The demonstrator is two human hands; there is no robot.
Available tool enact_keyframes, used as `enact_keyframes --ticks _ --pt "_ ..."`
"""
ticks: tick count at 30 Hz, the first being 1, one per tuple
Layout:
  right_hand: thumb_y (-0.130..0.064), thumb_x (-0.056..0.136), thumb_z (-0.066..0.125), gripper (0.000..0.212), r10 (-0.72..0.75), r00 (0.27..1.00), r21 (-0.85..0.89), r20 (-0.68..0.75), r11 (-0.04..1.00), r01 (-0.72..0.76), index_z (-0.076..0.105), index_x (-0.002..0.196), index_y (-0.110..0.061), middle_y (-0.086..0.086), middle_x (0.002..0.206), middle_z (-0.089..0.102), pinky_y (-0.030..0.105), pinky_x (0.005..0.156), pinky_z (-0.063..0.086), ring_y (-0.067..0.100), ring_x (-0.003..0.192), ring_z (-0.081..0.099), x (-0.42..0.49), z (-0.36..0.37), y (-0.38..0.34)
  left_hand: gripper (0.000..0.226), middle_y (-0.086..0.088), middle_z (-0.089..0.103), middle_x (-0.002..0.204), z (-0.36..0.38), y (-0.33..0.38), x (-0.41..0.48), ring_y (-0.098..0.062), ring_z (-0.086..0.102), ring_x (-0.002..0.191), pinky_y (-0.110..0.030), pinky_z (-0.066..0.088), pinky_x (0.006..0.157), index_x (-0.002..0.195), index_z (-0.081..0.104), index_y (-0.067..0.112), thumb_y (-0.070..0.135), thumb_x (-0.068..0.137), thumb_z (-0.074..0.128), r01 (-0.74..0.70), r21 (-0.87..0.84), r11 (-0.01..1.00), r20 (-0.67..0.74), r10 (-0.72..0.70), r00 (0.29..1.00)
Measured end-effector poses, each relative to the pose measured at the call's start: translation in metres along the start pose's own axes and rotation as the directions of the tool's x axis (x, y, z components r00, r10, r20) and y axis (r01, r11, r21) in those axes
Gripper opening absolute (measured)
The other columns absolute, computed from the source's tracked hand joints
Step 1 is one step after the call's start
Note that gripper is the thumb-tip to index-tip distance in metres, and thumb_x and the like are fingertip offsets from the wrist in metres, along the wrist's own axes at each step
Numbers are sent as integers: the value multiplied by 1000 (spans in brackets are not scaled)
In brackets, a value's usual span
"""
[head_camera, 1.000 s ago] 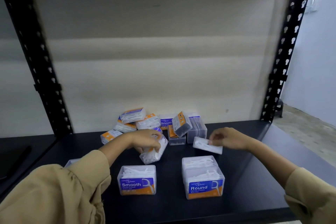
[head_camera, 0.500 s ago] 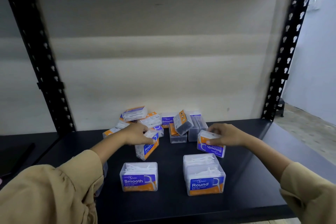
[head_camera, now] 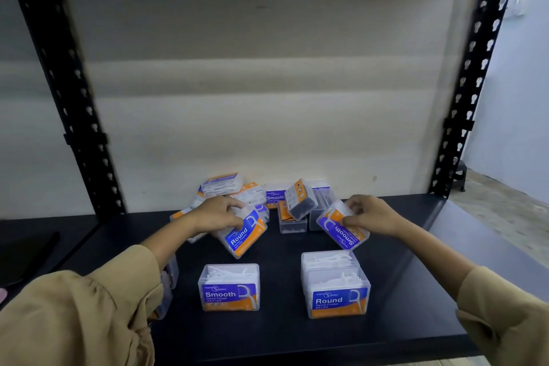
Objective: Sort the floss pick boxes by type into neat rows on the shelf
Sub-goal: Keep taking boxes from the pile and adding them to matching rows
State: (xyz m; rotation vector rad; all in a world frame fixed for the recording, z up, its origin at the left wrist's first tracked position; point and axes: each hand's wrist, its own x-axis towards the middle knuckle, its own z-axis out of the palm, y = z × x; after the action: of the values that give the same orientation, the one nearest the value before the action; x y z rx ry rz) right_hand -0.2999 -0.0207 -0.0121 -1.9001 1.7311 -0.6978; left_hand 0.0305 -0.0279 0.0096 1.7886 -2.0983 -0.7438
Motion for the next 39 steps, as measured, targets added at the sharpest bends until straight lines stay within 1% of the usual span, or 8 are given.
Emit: enact_keyframes --ticks 7,11,17,26,30,33,36,39 --pt "-7 81 66 16 95 993 485 -63 873 -53 53 90 -7 10 87 69 25 61 44 15 74 61 -8 4 -4 56 -2 60 122 13 15 -4 -10 59 99 -22 51 83 132 51 22 24 79 70 -134 158 978 106 118 987" --pt "-2 79 66 17 79 997 539 2 840 -68 53 87 -9 9 87 67 24 65 51 18 78 62 -13 7 -3 53 -3 60 127 21 29 -6 -7 57 98 -23 50 86 131 52 20 28 81 69 -210 164 964 129 190 973" --pt "3 80 64 21 18 997 648 73 759 -61 53 94 -8 6 89 67 20 65 56 13 75 67 -16 12 -13 50 2 61 126 28 58 -5 -4 54 101 -10 41 73 131 52 23 36 85 66 -316 59 947 -26 318 948" --pt "4 81 64 24 -160 980 723 119 690 25 53 94 -13 -3 82 70 20 63 55 8 72 68 -10 19 -64 58 0 59 128 7 85 -11 -8 55 110 -28 46 97 130 54 16 28 78 75 -383 -122 916 -179 359 916" --pt "-4 79 69 33 -207 968 491 140 863 114 53 105 -17 0 91 64 19 67 50 12 78 63 -5 33 -82 50 3 63 111 -20 63 -21 -15 60 105 -30 47 97 118 62 16 21 72 80 -320 -44 946 -200 305 931" --pt "-9 80 64 27 -295 942 60 161 956 289 57 105 -17 -1 91 60 16 71 45 11 81 56 1 53 -95 38 0 66 109 -40 35 -31 -17 62 101 -32 48 95 105 65 24 20 71 81 -267 38 963 -161 270 949" --pt "-22 82 63 42 -361 876 -332 319 824 460 53 122 -18 3 114 58 30 87 45 17 100 52 4 72 -105 34 2 66 104 -49 11 -40 -14 61 95 -28 46 88 101 64 27 20 72 80 -217 117 969 -66 225 972" --pt "-26 84 61 48 -333 856 -489 395 712 504 49 131 -23 7 132 51 43 99 42 25 121 44 2 81 -114 45 2 68 106 -45 -6 -44 -14 63 95 -29 49 90 110 66 20 23 68 81 -168 171 971 9 169 986"
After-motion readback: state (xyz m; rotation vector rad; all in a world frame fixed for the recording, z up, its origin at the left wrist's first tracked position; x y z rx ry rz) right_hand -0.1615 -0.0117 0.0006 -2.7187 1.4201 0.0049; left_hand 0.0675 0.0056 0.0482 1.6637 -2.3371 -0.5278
